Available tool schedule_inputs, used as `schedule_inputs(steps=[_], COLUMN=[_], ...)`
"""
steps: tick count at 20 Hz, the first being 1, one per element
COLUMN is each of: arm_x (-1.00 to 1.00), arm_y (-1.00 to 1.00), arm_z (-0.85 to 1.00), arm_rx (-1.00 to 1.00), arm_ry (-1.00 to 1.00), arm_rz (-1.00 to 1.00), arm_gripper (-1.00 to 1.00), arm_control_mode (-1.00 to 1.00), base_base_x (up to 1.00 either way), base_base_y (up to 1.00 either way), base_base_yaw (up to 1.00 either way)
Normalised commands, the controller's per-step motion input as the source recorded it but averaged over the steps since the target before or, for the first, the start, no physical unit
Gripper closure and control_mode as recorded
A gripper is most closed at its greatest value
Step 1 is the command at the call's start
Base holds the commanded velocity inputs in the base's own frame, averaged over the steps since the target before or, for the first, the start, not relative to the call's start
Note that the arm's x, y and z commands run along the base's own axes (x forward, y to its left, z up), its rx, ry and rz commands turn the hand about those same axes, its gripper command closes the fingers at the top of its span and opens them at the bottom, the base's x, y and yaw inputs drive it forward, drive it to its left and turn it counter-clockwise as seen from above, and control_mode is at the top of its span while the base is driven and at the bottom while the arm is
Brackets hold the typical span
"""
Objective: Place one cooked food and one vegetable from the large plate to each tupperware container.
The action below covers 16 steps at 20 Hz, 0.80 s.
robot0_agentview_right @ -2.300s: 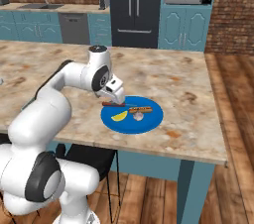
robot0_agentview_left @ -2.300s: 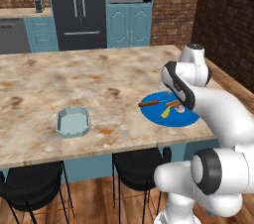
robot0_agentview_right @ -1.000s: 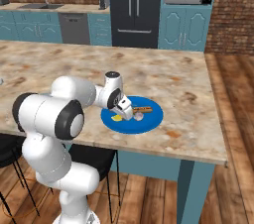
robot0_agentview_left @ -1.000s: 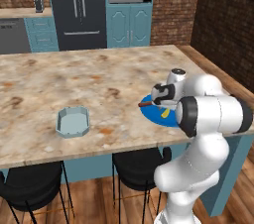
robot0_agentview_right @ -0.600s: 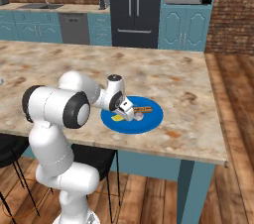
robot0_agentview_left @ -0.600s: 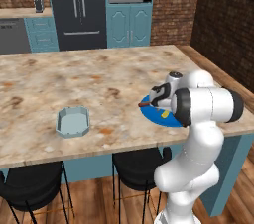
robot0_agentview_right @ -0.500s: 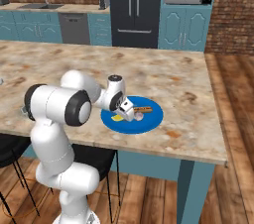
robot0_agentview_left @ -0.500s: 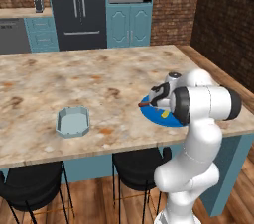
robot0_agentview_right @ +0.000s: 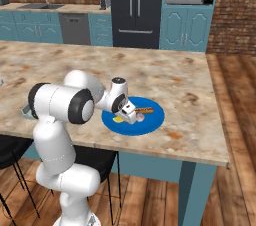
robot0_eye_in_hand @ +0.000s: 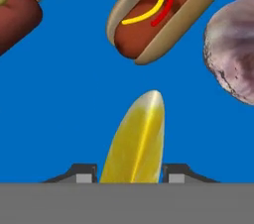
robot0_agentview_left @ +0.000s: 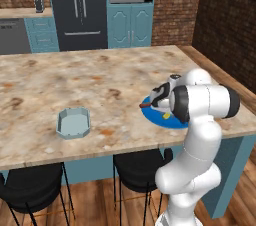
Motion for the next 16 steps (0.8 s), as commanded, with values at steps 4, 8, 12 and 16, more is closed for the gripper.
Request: schedule_inputs(steps=[4,8,12,16], arm_x=[-0.21,-0.5,-0.82,-0.79], arm_y=[0.13,0.54,0.33,0.27], arm_z=[0.77,1.0,0.86,0.75], arm_rx=[-0.06,-0.13,0.0,0.0], arm_ry=[0.01,0.07,0.05,0.07], arm_rz=[0.0,0.08,0.42,0.42], arm_gripper=[1.0,1.0,1.0,1.0], arm_control_mode=[-1.0,-1.0,-1.0,-1.0], base_base_x=[0.0,0.0,0.0,0.0], base_base_y=[0.0,0.0,0.0,0.0], base_base_yaw=[0.0,0.0,0.0,0.0])
